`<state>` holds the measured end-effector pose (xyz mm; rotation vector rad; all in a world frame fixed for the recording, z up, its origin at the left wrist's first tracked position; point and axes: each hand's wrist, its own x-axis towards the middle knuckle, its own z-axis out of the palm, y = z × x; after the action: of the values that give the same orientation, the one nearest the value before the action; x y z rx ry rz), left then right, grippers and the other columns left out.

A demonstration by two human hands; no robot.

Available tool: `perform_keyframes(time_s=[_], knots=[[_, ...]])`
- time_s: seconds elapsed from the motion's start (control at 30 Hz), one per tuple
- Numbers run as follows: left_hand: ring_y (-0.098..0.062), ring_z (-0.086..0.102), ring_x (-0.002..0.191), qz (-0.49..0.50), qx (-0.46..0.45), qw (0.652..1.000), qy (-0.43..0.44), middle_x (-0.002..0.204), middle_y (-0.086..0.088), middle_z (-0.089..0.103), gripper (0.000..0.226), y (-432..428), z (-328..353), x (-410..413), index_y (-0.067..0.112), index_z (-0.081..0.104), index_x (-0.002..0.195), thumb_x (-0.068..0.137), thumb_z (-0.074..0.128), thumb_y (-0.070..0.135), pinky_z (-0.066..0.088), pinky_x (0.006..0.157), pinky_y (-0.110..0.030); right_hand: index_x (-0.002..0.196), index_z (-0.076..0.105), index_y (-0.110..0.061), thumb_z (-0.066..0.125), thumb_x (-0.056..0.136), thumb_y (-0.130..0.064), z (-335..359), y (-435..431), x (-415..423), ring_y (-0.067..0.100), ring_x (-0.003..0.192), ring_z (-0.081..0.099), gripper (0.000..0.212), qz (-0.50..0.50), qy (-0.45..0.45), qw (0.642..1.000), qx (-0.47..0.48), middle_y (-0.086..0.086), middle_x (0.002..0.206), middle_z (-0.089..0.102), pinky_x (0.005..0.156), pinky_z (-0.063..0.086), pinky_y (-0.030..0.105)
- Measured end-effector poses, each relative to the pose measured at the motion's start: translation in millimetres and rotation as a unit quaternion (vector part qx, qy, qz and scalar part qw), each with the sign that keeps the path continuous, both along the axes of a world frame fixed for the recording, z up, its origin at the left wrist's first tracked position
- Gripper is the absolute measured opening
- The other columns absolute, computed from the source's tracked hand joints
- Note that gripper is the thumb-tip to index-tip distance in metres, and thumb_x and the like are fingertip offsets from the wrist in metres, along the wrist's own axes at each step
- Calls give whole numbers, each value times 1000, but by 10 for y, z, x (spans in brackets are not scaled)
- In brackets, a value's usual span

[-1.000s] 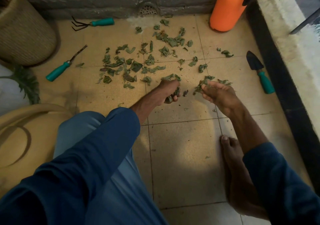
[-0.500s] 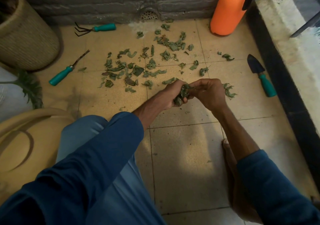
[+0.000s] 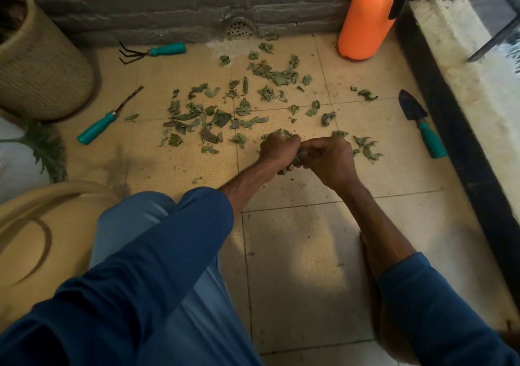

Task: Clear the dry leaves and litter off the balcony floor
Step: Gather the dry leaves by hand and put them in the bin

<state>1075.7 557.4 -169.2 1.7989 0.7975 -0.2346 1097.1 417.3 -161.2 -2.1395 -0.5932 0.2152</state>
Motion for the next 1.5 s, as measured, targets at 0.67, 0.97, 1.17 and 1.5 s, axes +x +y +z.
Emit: perform_keyframes(time_s=[0.67, 0.97, 1.17, 1.5], knots=[[-12, 59, 45, -24, 19, 999, 8, 74, -7, 75, 21, -230, 131, 94, 11, 67, 80, 94, 63, 27, 39, 38, -17, 87, 70, -3, 78, 82, 2, 4, -169, 96, 31, 73, 74, 11, -128, 224, 957, 135, 23, 84, 74, 61, 60, 30], [-10, 55, 40, -60, 67, 996, 8, 66, -2, 71, 28, -258, 92, 223, 7, 78, 80, 94, 62, 24, 37, 36, -15, 108, 70, 2, 62, 95, 2, -168, -957, 251, 26, 90, 73, 16, -171, 261, 947, 76, 13, 102, 75, 73, 63, 32], [-9, 54, 37, -108, 53, 993, 8, 56, 4, 66, 27, -329, 34, 225, 5, 79, 80, 91, 63, 23, 37, 37, -17, 112, 67, -5, 78, 84, -6, -648, -1524, -51, 19, 99, 61, 30, -300, 248, 905, -174, 10, 117, 63, 77, 55, 33], [-7, 52, 36, -150, 42, 988, 6, 50, 8, 64, 27, -431, 12, 238, 1, 78, 81, 92, 64, 22, 37, 37, -16, 94, 72, -1, 61, 81, 12, -917, -869, 8, 26, 83, 67, 21, -262, 70, 946, -176, 12, 95, 71, 73, 59, 38]])
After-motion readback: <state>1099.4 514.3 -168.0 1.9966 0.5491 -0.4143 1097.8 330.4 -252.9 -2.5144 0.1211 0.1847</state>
